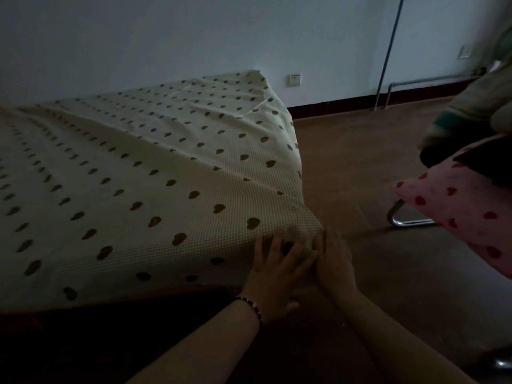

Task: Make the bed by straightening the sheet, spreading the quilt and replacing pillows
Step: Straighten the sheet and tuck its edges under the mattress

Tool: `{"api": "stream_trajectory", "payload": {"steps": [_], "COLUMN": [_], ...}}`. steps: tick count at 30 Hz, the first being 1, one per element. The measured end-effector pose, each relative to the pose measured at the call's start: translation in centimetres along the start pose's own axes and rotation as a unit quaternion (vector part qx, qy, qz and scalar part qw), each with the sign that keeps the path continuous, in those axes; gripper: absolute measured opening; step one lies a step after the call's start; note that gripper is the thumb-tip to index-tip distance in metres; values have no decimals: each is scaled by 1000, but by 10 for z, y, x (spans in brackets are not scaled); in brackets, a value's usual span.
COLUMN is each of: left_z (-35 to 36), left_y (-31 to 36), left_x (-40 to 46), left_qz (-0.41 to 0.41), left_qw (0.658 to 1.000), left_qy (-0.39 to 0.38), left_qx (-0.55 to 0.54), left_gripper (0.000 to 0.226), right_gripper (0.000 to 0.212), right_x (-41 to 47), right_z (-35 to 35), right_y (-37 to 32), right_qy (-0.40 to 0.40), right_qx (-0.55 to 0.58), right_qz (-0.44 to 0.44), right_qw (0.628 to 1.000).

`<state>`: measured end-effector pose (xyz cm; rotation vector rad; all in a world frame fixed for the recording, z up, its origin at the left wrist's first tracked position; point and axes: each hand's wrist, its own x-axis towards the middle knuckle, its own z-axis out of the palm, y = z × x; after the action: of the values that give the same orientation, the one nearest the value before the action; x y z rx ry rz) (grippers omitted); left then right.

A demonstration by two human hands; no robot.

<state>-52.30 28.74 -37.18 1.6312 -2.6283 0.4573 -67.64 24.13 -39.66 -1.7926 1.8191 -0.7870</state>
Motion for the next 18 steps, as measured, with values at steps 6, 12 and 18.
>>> {"api": "stream_trajectory", "payload": {"steps": [6, 12, 18], "left_z": [39, 58, 54], "left_y": [11, 4, 7], "left_x": [-13, -19, -19], "left_qz": [-15, -23, -47], "left_qw": [997, 995, 993], "left_qy": [32, 72, 85], "left_qx": [64, 72, 71], "left_gripper": [98, 73, 86], "right_gripper": [76, 78, 49], "right_x": [-22, -43, -34], "right_z": [-1, 1, 5], "right_y": [16, 37, 37], "right_qy": [24, 19, 133], "right_qx": [-50, -139, -197], "right_qz": [-71, -168, -207], "right_qw": [996, 976, 949]}}
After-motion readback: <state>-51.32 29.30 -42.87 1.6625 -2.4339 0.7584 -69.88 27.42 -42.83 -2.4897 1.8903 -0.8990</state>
